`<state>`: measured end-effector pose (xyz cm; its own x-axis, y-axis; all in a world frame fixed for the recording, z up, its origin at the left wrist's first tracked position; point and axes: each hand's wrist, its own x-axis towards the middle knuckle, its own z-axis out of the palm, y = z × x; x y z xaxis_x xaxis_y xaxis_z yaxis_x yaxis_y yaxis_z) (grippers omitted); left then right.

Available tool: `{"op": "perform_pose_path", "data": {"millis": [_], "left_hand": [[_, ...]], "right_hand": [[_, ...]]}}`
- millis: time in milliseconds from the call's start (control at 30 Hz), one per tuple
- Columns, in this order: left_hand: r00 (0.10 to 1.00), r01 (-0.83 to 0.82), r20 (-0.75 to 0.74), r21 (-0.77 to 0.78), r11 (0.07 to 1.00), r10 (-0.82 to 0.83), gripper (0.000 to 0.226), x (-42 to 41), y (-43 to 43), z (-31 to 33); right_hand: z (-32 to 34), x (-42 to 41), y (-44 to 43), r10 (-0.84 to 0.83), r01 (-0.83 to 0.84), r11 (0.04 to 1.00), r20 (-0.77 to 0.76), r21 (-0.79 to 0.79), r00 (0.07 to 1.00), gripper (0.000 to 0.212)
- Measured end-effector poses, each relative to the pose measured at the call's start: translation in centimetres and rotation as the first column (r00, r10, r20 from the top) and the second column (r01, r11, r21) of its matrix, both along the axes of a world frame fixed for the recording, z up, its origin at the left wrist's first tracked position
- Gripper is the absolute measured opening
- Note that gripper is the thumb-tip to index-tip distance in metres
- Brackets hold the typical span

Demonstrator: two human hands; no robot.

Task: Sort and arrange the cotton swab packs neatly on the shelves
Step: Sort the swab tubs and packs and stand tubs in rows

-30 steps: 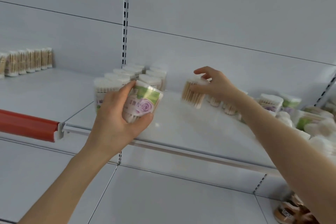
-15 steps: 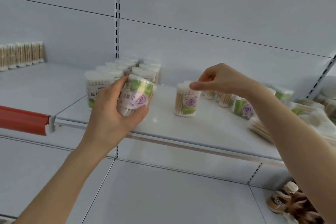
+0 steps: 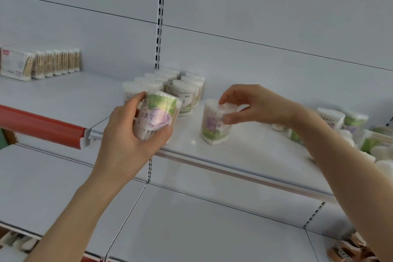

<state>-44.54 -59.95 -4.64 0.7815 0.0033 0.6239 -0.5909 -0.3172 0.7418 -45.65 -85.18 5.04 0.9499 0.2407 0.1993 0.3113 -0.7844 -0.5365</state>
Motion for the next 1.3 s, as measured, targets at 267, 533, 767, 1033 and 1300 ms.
{"op": "perform_pose_path", "data": {"millis": [267, 533, 767, 1033, 1300], "left_hand": [[0.999, -0.047, -0.021, -0.065, 0.997, 0.046, 0.082, -0.7, 3.3, -0.3], [0.999, -0.045, -0.023, -0.066, 0.997, 0.043, 0.079, -0.4, 4.6, -0.2], [0.998, 0.026, -0.057, -0.138, 0.99, -0.034, 0.055, -0.4, 4.6, 0.5], [0.971, 0.157, 0.179, 0.028, 0.987, -0.16, 0.055, 0.2, 2.8, 1.7], [0.941, 0.292, -0.033, -0.425, 0.857, -0.338, 0.06, -0.2, 1.3, 2.1]], "right_hand": [[-1.1, 3.3, 3.3, -0.022, 0.017, 0.999, 0.175, 0.035, 0.984, 0.029], [-2.1, 6.9, 5.6, -0.009, 0.046, 0.993, 0.331, -0.105, 0.944, 0.035], [-2.5, 7.2, 6.0, -0.052, 0.126, 0.978, 0.388, -0.167, 0.92, 0.039], [0.5, 1.1, 10.0, 0.049, -0.079, 0.941, 0.098, 0.328, 0.994, 0.027], [-1.3, -1.4, 8.8, 0.173, -0.054, 0.679, -0.088, 0.732, 0.981, 0.027]]}}
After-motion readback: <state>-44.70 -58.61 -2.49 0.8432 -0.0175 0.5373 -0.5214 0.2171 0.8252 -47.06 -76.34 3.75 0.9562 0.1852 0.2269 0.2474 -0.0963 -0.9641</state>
